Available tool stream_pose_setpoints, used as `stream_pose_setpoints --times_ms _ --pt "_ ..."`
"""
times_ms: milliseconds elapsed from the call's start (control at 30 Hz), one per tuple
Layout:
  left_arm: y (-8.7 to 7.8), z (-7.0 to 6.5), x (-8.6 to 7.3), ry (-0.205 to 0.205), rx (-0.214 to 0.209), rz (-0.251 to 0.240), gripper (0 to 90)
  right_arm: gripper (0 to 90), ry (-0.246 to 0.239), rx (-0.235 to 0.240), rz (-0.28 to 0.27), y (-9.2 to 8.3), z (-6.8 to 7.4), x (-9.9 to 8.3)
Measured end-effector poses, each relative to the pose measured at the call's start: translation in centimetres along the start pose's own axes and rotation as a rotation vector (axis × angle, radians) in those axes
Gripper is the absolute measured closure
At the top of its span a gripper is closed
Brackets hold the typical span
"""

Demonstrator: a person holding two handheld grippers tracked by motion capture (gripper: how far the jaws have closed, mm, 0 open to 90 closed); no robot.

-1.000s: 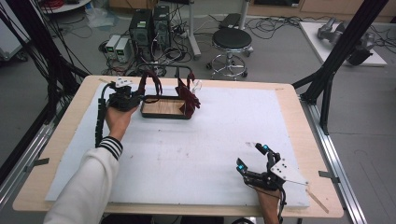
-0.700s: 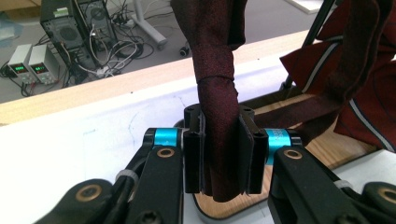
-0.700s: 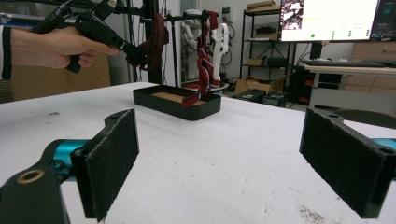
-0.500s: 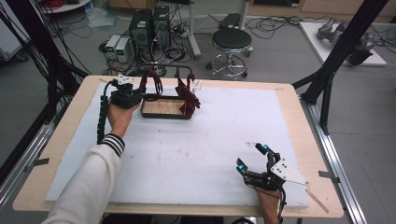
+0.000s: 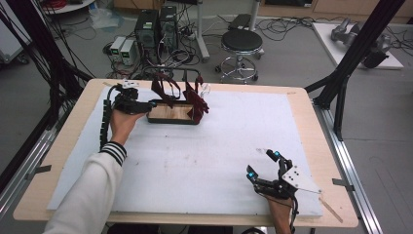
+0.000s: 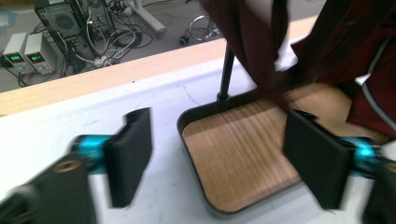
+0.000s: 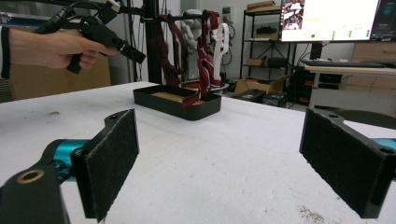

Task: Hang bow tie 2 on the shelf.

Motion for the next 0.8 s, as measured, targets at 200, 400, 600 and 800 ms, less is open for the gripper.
stream_pose_setpoints --times_ms 200,400,600,800 --pt "-2.6 0.5 -0.7 0.049 -0.064 -0.118 17.0 11.0 0.001 0.003 -0.005 0.0 0.0 0.0" --pt "-5.6 1.3 -2.9 0.092 -0.183 -0.253 16.4 10.9 -0.003 0.005 -0.008 -0.1 0.0 0.0" --pt "-8.2 0.1 -6.4 0.144 -0.263 -0.379 15.7 10.9 -0.004 0.006 -0.011 -0.1 -0.1 0.0" --pt "-10.3 -0.8 -10.6 0.113 -0.281 -0.457 14.5 11.0 -0.003 0.005 -0.008 -0.1 0.0 0.0"
Point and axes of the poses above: each handheld gripper's, and its own axes: y roughly forward along the jaws, x roughly out of its top, z roughly to its left, the point moved 1 cm from there along y, roughly forward along the jaws, and after that the axes turned 4 degrees about y, right-handed, at the moved point
